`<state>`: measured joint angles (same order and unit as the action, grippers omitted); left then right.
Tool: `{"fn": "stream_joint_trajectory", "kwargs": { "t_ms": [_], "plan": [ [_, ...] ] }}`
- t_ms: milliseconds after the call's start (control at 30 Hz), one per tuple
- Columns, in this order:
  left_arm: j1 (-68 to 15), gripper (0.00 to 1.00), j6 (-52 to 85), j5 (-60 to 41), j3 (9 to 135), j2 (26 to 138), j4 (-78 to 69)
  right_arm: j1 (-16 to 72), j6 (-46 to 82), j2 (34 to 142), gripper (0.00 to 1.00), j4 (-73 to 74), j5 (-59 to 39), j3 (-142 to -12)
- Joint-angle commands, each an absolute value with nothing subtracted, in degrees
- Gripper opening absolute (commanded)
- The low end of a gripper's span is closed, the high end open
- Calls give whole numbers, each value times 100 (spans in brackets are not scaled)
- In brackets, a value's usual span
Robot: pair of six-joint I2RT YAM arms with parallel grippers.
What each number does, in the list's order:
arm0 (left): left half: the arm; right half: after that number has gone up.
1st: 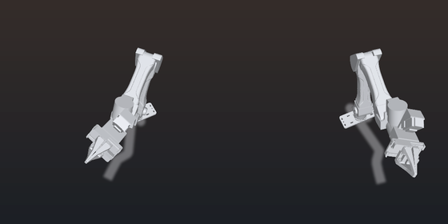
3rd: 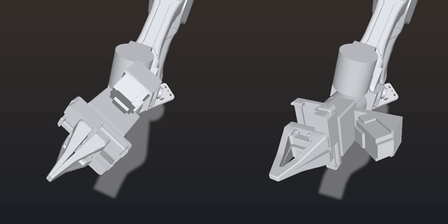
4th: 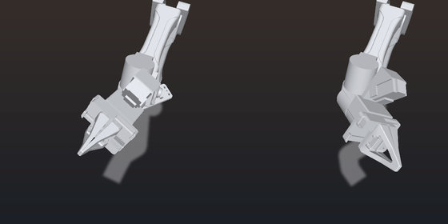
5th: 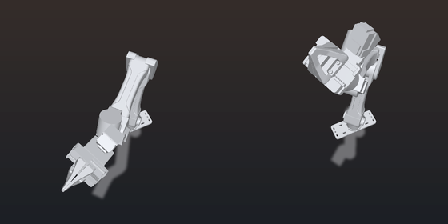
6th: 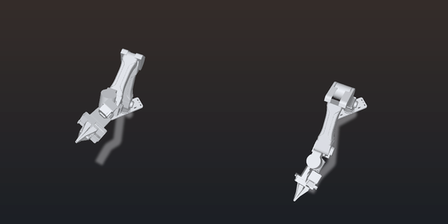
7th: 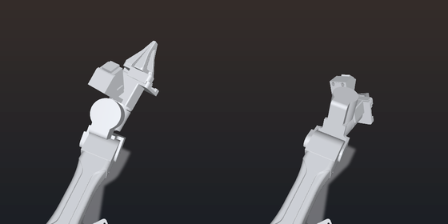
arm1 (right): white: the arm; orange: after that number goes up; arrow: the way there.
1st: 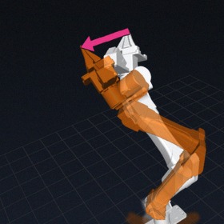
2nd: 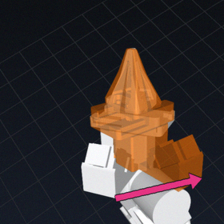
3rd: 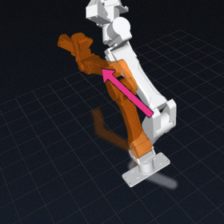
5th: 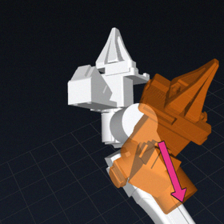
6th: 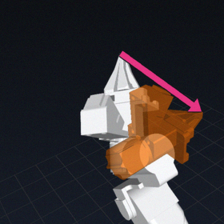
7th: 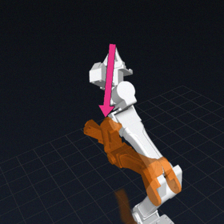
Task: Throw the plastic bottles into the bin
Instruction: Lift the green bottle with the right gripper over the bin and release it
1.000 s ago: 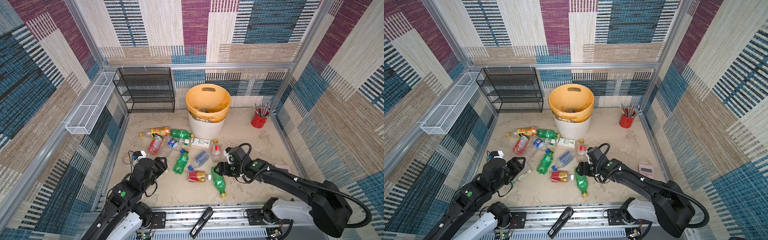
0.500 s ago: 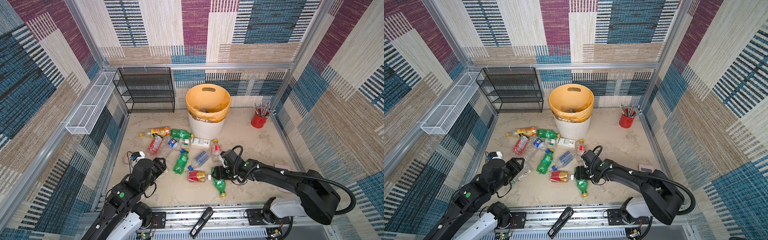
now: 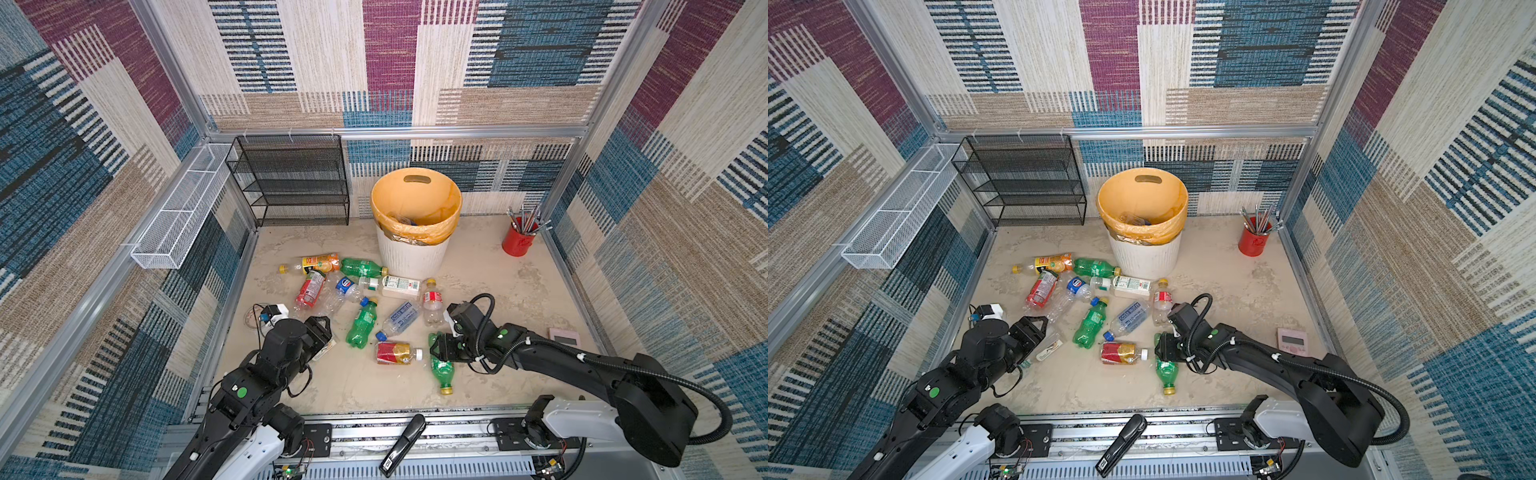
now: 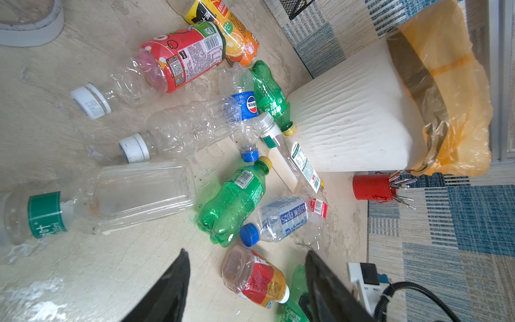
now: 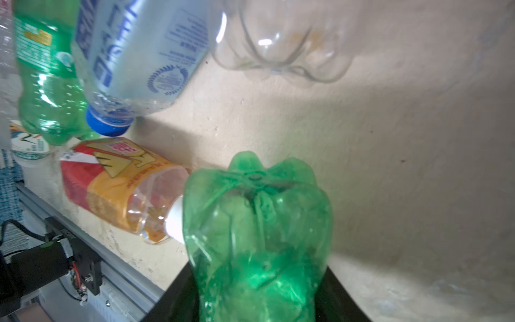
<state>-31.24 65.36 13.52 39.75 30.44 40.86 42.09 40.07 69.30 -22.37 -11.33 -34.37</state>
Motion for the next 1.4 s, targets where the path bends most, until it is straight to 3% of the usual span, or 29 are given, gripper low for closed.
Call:
{"fn": "stream_joint_trajectory", "kwargs": {
  "t_ms": [0,500,700,867,1067,1167,1267,1300,1367],
  "plan": [
    [-3115,67,6662,1459,3992,3028,4172,4218,4193,6465,50,-2266,-946,-3340],
    [-3116,66,6611,1451,4158,3281,4118,4210,4788,4054,48,-1440,-119,-3093],
    [-3120,66,6565,1472,4290,3327,4176,4203,4987,3031,43,-668,925,-2987],
    [-3120,66,6556,1494,4351,3324,4246,4210,4508,2850,39,194,1632,-3214],
    [-3120,66,6577,1494,4407,3327,4264,4207,3395,3894,36,1747,2090,-4124],
    [-3120,66,6579,1520,4430,3325,4265,4063,2563,4975,36,2605,1978,-5111],
    [-3120,66,6591,1536,4430,3323,4191,3375,2457,6461,36,2585,1357,-6797],
    [-3120,66,6609,1539,4423,3336,4167,3054,2668,7073,38,2243,1032,-7634],
    [-3120,66,6618,1553,4439,3333,4117,2655,2857,8233,60,1190,311,-9456]
  ]
}}
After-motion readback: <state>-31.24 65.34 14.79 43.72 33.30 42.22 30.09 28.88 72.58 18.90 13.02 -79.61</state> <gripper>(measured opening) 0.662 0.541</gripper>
